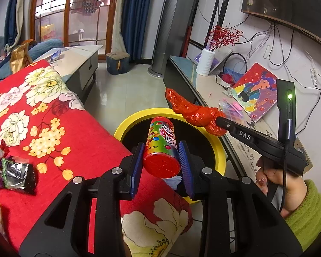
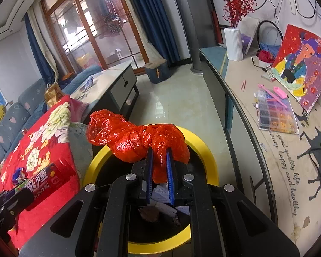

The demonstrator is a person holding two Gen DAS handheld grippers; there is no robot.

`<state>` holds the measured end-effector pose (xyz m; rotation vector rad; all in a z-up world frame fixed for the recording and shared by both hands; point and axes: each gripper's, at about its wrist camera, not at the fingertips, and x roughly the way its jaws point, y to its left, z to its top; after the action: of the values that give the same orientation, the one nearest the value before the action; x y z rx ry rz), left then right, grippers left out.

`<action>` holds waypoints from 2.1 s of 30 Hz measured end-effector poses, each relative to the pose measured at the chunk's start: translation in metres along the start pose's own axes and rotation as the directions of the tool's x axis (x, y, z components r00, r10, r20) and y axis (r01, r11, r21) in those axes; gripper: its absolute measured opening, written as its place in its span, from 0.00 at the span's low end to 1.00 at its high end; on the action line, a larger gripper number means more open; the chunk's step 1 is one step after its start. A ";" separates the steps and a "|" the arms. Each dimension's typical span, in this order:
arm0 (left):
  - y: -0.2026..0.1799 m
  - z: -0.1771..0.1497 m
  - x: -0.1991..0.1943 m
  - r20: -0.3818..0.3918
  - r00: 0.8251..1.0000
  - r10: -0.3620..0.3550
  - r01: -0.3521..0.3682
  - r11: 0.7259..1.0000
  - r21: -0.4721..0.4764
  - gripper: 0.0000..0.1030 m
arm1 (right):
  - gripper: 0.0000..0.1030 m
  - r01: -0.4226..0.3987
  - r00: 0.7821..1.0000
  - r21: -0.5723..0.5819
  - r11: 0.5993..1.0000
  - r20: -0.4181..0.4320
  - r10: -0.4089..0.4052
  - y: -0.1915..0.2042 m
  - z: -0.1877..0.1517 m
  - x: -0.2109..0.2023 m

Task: Collect trash
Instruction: 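Open both tools to drop the red bag and candy tube into the bin, then move both open tools back over the remaining wrappers on the bed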

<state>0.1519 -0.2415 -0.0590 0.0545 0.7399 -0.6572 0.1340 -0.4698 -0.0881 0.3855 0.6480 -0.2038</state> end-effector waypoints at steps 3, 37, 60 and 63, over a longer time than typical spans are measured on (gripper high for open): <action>0.002 0.000 0.007 -0.009 1.000 0.000 -0.001 1.000 -0.007 0.25 | 0.11 0.006 1.000 0.003 1.000 -0.011 -0.006 -0.002 -0.002 0.005; 0.039 -0.008 -0.044 0.094 0.991 0.096 -0.083 0.987 -0.139 0.89 | 0.64 -0.016 1.000 -0.088 0.996 0.026 0.018 0.038 -0.001 -0.009; 0.074 -0.020 -0.100 0.179 0.960 0.217 -0.176 0.960 -0.218 0.89 | 0.66 -0.112 0.993 -0.204 0.973 0.021 0.119 0.104 -0.010 -0.031; 0.082 -0.023 -0.107 0.185 0.954 0.237 -0.192 0.953 -0.234 0.89 | 0.66 -0.137 0.990 -0.223 0.965 0.008 0.143 0.115 -0.015 -0.033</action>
<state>0.1262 -0.1128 -0.0219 -0.1292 0.5845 -0.3647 0.1355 -0.3569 -0.0457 0.2124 0.6098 -0.0004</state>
